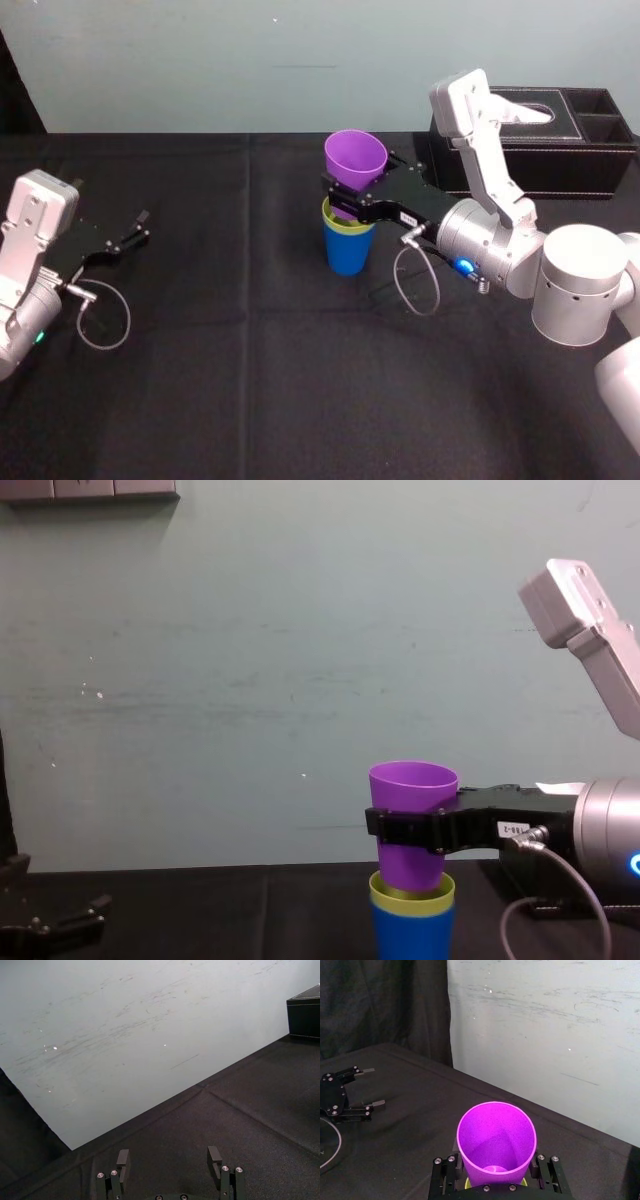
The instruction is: Stack the three plastic cups sequentially using one hand.
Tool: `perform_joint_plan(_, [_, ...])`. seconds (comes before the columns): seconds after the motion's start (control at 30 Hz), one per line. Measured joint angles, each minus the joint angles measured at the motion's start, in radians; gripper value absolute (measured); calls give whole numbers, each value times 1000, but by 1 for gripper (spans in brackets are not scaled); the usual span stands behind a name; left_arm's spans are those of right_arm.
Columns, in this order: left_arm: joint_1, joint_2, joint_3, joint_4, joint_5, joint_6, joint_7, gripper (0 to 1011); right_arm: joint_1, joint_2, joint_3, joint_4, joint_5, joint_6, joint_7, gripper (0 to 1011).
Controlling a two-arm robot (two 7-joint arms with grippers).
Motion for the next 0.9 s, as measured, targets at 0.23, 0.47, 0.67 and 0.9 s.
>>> perform_joint_plan(0.23, [0,0,0,0,0,0,0,1011,-2,-2,-3,4,-4,-6,0,728])
perform_joint_plan(0.47, [0,0,0,0,0,0,0,1011,-1,-3,-3,13,-7,-12,0,728])
perform_joint_plan(0.67, [0,0,0,0,0,0,0,1012,4,-6,-4,21,-11,-18,0,726])
perform_joint_plan(0.9, [0,0,0,0,0,0,0,1011,5,-12,-7,39,-16,-24,1,726])
